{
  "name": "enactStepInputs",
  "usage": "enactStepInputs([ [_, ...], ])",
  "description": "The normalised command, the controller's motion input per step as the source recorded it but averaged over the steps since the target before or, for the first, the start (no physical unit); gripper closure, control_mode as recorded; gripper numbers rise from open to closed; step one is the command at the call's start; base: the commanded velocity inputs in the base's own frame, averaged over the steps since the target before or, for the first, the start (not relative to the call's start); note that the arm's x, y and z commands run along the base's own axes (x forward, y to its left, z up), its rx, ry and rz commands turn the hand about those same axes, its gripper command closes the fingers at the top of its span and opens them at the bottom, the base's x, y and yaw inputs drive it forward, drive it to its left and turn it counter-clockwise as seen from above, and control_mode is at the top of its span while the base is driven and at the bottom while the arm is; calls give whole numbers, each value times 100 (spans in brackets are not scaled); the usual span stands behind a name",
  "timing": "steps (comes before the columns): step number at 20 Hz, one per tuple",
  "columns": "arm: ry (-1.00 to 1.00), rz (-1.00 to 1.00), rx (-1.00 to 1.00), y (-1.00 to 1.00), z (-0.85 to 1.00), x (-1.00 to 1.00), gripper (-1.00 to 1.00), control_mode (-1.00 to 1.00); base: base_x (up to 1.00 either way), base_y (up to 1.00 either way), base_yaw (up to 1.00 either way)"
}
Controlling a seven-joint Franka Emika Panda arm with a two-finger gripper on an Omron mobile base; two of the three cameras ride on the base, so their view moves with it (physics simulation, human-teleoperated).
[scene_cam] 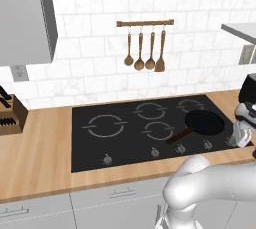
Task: Turn off the front right burner of the stove.
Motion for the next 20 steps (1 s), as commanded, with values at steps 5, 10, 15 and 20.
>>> enactStepInputs([
  [5, 62, -76, 4, 0, 0, 0, 100, -100, 0, 0, 0],
  [10, 58, -82, 3, 0, 0, 0, 100, -100, 0, 0, 0],
  [15, 48, -90, 0, 5, 0, 0, 100, -100, 0, 0, 0],
  [20, 32, -98, 0, 6, -3, 0, 100, -100, 0, 0, 0],
])
